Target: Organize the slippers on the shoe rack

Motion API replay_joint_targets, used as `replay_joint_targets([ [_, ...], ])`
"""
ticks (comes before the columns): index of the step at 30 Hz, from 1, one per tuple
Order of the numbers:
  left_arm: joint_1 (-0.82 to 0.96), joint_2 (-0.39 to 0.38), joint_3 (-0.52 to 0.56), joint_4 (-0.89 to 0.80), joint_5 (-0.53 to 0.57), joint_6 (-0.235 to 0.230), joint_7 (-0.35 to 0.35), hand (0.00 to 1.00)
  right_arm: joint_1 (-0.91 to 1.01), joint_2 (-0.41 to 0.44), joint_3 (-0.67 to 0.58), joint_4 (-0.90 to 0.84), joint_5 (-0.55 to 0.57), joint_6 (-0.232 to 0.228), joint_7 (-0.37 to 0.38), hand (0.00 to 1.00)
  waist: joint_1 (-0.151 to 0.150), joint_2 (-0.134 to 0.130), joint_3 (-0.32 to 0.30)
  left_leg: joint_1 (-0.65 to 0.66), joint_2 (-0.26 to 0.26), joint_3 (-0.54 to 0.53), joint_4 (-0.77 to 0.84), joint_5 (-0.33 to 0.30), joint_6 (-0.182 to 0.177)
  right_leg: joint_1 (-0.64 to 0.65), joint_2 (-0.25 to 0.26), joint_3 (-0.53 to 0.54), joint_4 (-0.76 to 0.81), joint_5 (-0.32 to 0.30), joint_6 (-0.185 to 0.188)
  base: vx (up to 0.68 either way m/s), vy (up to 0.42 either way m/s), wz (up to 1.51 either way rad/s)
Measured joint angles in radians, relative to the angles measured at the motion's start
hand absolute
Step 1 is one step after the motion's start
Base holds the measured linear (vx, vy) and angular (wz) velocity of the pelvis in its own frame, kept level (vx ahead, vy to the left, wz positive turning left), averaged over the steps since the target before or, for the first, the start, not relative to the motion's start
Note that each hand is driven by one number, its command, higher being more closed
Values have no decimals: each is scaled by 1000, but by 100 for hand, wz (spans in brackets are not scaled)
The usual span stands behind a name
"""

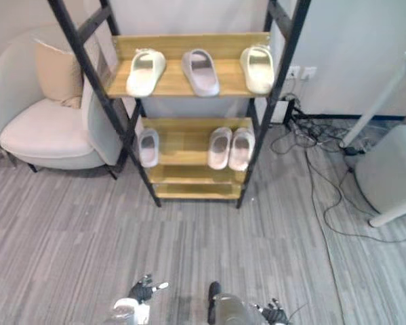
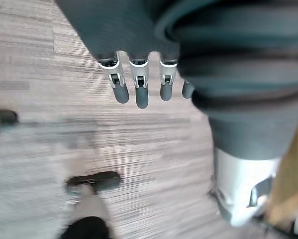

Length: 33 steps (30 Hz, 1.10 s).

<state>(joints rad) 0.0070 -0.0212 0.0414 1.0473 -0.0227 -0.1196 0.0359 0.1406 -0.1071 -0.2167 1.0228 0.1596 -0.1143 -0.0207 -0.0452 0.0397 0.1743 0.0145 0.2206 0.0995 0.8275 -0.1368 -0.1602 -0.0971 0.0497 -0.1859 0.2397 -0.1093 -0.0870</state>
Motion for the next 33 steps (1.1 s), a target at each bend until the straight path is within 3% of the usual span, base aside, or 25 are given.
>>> replay_joint_targets([
  [1,1,0,7,-14,0,1,0,0,5,2,9,-11,1,1,-1,0,5,5,0,-40,26,13,90,-20,4,35,10,3,-6,-20,-13,433,-200,-19],
  [2,7,1,11,-36,0,0,0,0,11,6,26,-27,5,1,-1,0,9,-14,10,-85,50,49,140,-57,23,93,15,7,-17,-36,-9,342,-159,-21],
  [3,7,1,11,-39,0,-1,0,0,12,9,26,-26,7,1,-1,0,13,-17,9,-94,52,65,131,-70,33,111,15,13,-25,-40,-10,304,-129,-36],
  [5,5,-6,6,-42,-1,-4,0,0,6,11,25,-25,10,1,0,0,31,-19,5,-155,33,115,18,-116,67,177,9,48,-76,-47,1,315,-42,-44],
  [7,0,-3,-14,-48,-1,-6,1,0,-9,11,25,-21,15,1,0,0,40,-21,6,-188,-37,108,-246,-117,71,215,-17,74,-108,-53,11,273,55,-32],
  [8,-1,0,-30,-47,-1,-6,1,0,-13,10,25,-14,17,2,0,0,43,-21,6,-187,-66,96,-364,-95,71,226,-29,85,-115,-60,24,344,143,-31],
  [9,-3,2,-46,-42,-2,-6,1,0,-19,4,25,-1,17,1,0,0,45,-17,2,-182,-105,69,-534,-34,70,245,-40,105,-129,-71,43,359,170,-31],
  [10,-4,4,-53,-39,-2,-6,1,0,-20,0,25,2,17,1,0,0,46,-13,0,-182,-113,61,-577,-10,73,249,-41,112,-130,-77,52,452,260,-44],
  [11,-4,9,-72,-32,-3,-6,1,0,-21,-12,29,25,16,3,0,0,51,0,-8,-184,-118,39,-611,81,84,259,-40,135,-125,-102,77,412,277,-51],
  [12,-8,26,-78,-19,-5,-6,1,0,-32,-7,32,41,15,5,0,0,55,-18,-24,-180,-144,53,-592,99,121,255,-68,162,-88,-145,107,425,270,-46],
  [13,-10,32,-80,-13,-5,-6,1,0,-33,-2,35,41,14,4,1,0,51,-27,-32,-178,-155,57,-592,89,123,254,-81,166,-73,-155,121,451,231,-30],
  [14,-23,48,-107,12,-4,-2,1,0,-33,14,32,49,11,2,2,0,46,-54,-40,-153,-185,81,-604,54,140,212,-118,171,39,-182,158,438,209,-17],
  [17,-25,68,-152,32,-4,-2,-1,0,-34,16,28,58,-3,2,5,0,45,-64,-41,-43,-227,103,-667,29,171,100,-172,166,354,-196,197,447,226,-10],
  [21,-24,104,-169,61,-6,1,0,0,-36,13,27,58,-3,0,8,0,36,-55,-40,61,-225,78,-724,9,177,42,-184,76,407,-243,176,299,70,19],
  [24,-16,116,-179,65,-9,2,1,0,-42,6,28,56,-3,-1,10,0,35,-40,-35,94,-181,58,-723,8,174,-8,-157,56,269,-233,166,285,-81,28],
  [25,-10,123,-181,65,-9,1,0,0,-38,8,32,57,-4,-1,9,0,33,-48,-39,109,-176,54,-718,-3,155,-8,-152,56,130,-142,158,259,-123,25],
  [26,-8,134,-178,68,-9,-1,2,0,-34,22,32,61,-3,-1,10,0,33,-79,-48,128,-195,48,-716,-33,114,-18,-170,69,68,-28,136,259,-123,25],
  [27,-9,130,-177,73,-9,1,2,0,-36,18,32,63,-3,-1,10,0,32,-71,-49,134,-188,42,-716,-42,108,-13,-167,66,77,-31,136,219,-119,7],
  [30,-13,88,-175,87,-8,0,0,0,-42,-24,32,67,-4,1,11,0,28,-1,-45,146,-139,42,-702,-46,104,34,-121,60,31,-28,125,240,-181,-12],
  [33,-13,75,-175,92,-8,-1,-1,0,-29,-31,28,96,-4,4,10,0,27,10,-50,175,-118,26,-700,-45,102,105,-96,42,-33,-20,113,126,-118,10],
])
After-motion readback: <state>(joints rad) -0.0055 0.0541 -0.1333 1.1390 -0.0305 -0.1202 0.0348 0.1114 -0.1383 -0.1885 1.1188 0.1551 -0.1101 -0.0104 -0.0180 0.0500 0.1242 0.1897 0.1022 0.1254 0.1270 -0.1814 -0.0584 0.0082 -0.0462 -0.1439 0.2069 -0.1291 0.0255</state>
